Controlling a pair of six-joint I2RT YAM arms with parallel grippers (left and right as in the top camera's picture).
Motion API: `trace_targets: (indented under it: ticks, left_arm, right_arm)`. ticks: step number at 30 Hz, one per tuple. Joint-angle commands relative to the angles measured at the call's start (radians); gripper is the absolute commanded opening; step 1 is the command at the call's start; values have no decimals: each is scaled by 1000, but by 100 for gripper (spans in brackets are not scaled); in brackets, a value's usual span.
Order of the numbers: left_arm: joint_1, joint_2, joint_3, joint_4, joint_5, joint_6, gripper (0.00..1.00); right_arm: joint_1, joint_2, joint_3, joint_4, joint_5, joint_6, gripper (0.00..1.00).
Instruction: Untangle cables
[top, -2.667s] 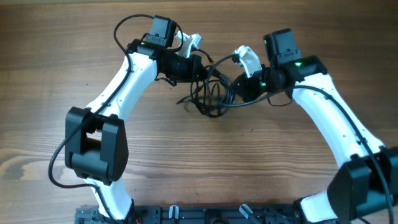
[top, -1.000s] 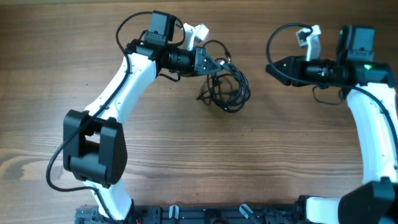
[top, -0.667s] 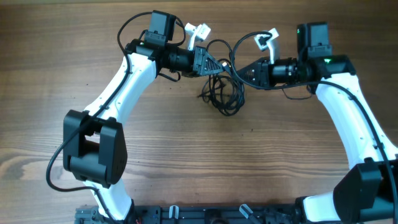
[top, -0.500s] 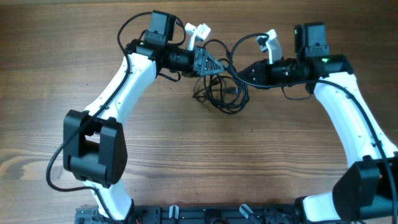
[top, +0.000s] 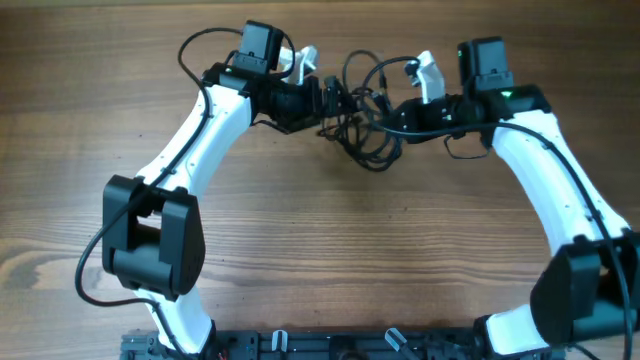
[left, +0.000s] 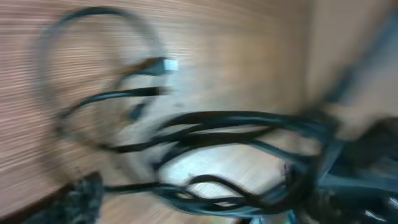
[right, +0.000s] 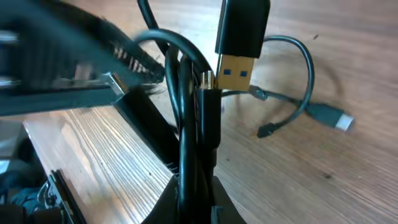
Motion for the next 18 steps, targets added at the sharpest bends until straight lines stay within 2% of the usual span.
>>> trace_targets:
  ticks: [1,5,7,9,12,14,18]
  left_arm:
    - [-2,-4,3,-2,-119,-74,100]
    - [-14,-4,3,109,174,-10,100]
    - [-32,-4,3,175,234,-16,100]
    - [-50,-1,3,188,191,-50,100]
    - [-56,16,3,185,43,-159,100]
    - [-56,28,3,186,-12,-207,100]
    - [-74,31,3,228,-19,-206,85]
  right_arm:
    - [-7,-61,10,5,-42,3,4]
    - [-7,-59,10,0,-43,17,4]
    - [-6,-59,10,-17,-89,34,4]
    - [-6,-66,10,-20,-167,34,7]
    - [-6,-105,11,-23,-201,38,21]
    - [-6,-134,11,-42,-201,38,23]
    - [-6,-149,11,-69,-296,37,23]
